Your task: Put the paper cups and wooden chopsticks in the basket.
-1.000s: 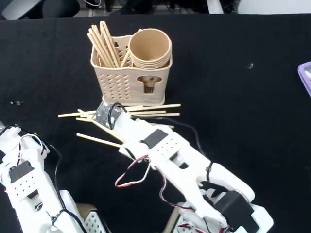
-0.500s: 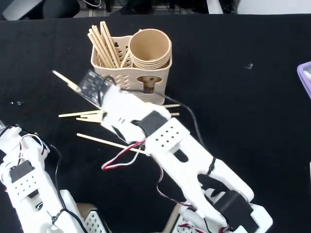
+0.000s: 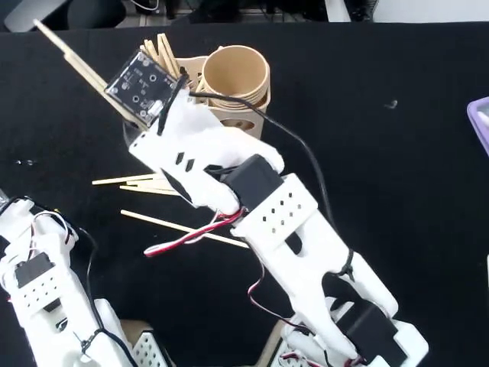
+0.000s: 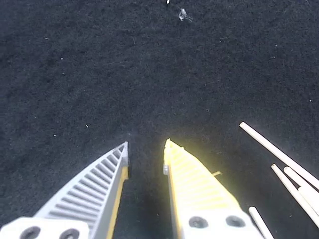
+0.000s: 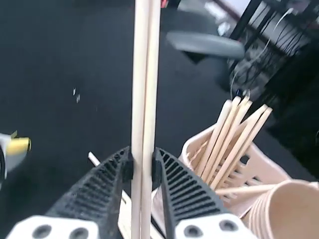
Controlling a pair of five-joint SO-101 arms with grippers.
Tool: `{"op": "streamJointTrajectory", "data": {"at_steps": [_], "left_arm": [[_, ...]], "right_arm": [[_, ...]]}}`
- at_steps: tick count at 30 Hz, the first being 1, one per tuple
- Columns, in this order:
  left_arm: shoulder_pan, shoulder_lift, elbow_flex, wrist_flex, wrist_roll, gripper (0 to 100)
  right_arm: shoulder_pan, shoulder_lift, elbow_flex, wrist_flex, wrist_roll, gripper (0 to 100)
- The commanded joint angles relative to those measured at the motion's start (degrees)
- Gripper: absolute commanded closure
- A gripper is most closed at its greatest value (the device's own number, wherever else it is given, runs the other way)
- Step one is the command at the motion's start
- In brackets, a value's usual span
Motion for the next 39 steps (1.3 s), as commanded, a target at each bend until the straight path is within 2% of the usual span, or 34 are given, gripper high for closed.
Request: {"op": "streamJointTrajectory", "data": {"at_steps": [1,4,11,17,22,28,39], "left_arm": [[-0.22,-0.18,-1.98,-1.14,0.26,87],[-0.22,-0.18,-1.98,-1.14,0.26,87],[-0.22,-0.18,-1.98,-1.14,0.26,87],[-0.13,-0.18,-1.89,-1.14,0.26,87],[-0.04,-0.18,-1.80,-1.14,0.26,87],[-0.22,-0.18,-1.80,-1.05,0.26,87],[0.04,-0.18,-1.80,-1.05,0.26,87]], "right_arm": [[-0.44,-0.48,-4.62,-3.16,-0.70,98.8],[0.00,-0.48,-7.16,-6.07,-0.70,98.8],[1.76,-0.48,-8.13,-23.03,-0.79,98.8],[5.98,0.57,-6.90,-30.77,-0.79,98.8],[8.53,3.82,-1.89,-37.98,-1.76,98.8],[12.57,4.53,3.91,-45.45,-13.10,98.8],[13.45,4.88,20.44,-57.85,-13.27,98.7]]}}
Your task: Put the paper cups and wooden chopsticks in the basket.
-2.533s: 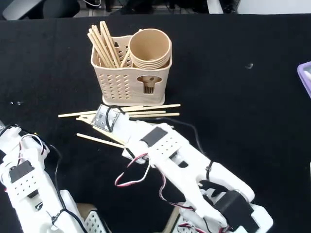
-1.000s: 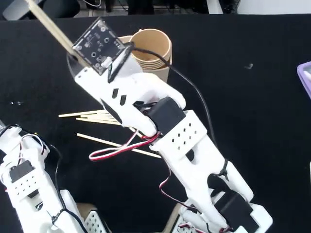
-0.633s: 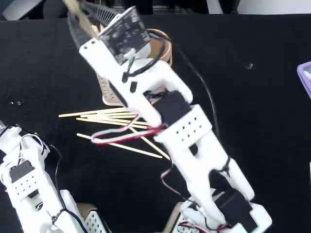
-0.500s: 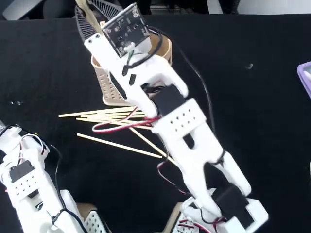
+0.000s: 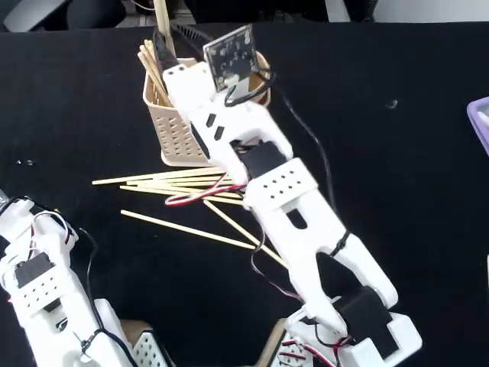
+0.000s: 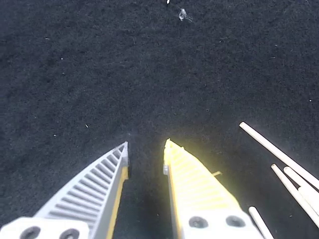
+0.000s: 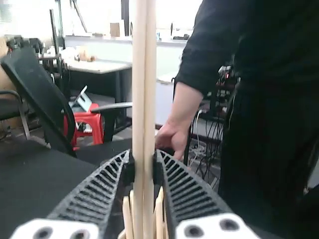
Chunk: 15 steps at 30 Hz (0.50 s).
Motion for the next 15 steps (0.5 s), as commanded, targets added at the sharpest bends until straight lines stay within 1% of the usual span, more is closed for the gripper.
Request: {"op": "streamJointTrajectory", "data": {"at_steps": [1,4,9,11,13,15], "left_arm": [[0.04,-0.18,-1.80,-1.05,0.26,87],[-0.04,-0.18,-1.80,-1.05,0.26,87],[-0.04,-0.18,-1.80,-1.05,0.26,87],[-0.04,-0.18,-1.80,-1.05,0.26,87],[-0.04,-0.18,-1.80,-1.05,0.26,87],[-0.04,-0.18,-1.80,-1.05,0.26,87]], "right_arm": [[0.79,0.57,1.98,-5.80,-0.62,98.7],[0.79,3.82,2.86,-8.44,-0.62,98.7],[0.00,7.60,2.59,-8.18,-0.62,98.4],[-0.53,6.99,2.51,-5.54,-0.62,94.3],[-0.88,5.23,2.07,-1.05,-0.70,87.5],[-1.67,2.59,1.63,4.04,-0.70,83.5]]}}
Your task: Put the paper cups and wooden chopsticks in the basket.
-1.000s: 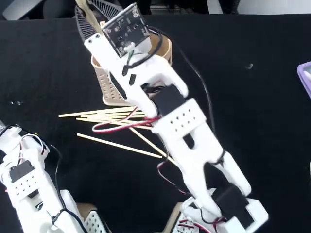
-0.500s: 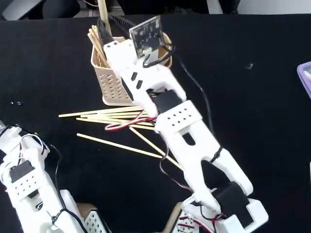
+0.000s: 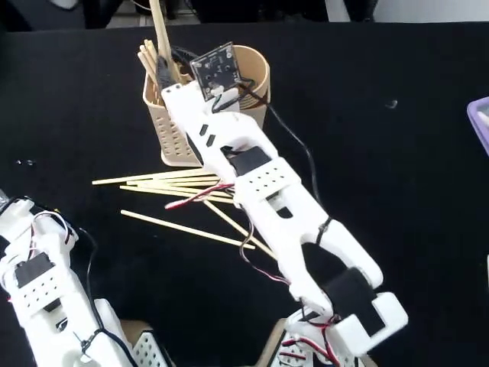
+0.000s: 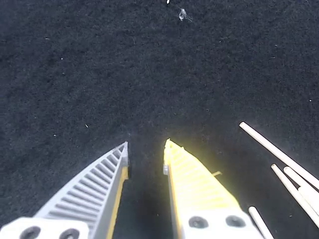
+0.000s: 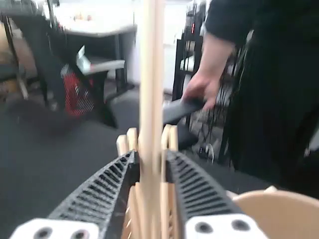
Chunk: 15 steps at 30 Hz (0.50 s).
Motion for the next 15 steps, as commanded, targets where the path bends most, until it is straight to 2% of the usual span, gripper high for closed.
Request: {"op": "streamJointTrajectory", "data": {"at_steps": [1,6,9,15], "left_arm": [[-0.04,-0.18,-1.80,-1.05,0.26,87],[0.04,-0.18,-1.80,-1.05,0.26,87],[0.04,-0.18,-1.80,-1.05,0.26,87],[0.04,-0.18,-1.80,-1.05,0.26,87]], "right_arm": [[-1.67,-6.73,-1.89,7.65,-0.70,83.8],[-2.81,-17.27,-1.10,16.09,-0.70,86.4],[-2.81,-25.01,-1.10,26.02,-0.70,86.4],[-2.55,-38.64,-0.22,60.22,-0.53,86.4]]}}
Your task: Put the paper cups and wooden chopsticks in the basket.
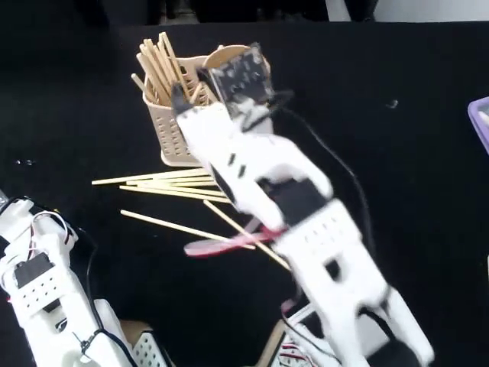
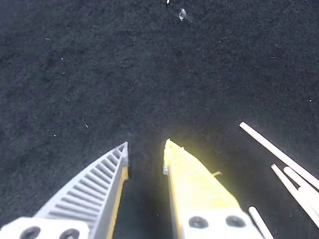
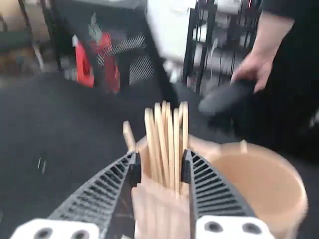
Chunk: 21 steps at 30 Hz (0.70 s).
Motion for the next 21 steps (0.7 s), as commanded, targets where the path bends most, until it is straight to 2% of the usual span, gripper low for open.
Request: {"op": "streamJointTrajectory", "data": {"at_steps": [1,4,7,14,21], "left_arm": [[0.04,-0.18,-1.80,-1.05,0.26,87],[0.04,-0.18,-1.80,-1.05,0.26,87],[0.04,-0.18,-1.80,-1.05,0.26,87],[0.04,-0.18,-1.71,-1.05,0.26,87],[0.04,-0.18,-1.71,-1.05,0.26,87]], "right_arm": [[-0.44,-8.22,0.75,22.95,-0.18,86.1],[-0.44,-10.86,7.08,33.93,6.59,86.1],[-0.35,-12.18,17.98,34.64,13.63,86.1],[-0.35,-9.63,43.30,13.98,18.90,85.9],[-0.35,0.13,43.12,7.65,20.13,79.0]]}}
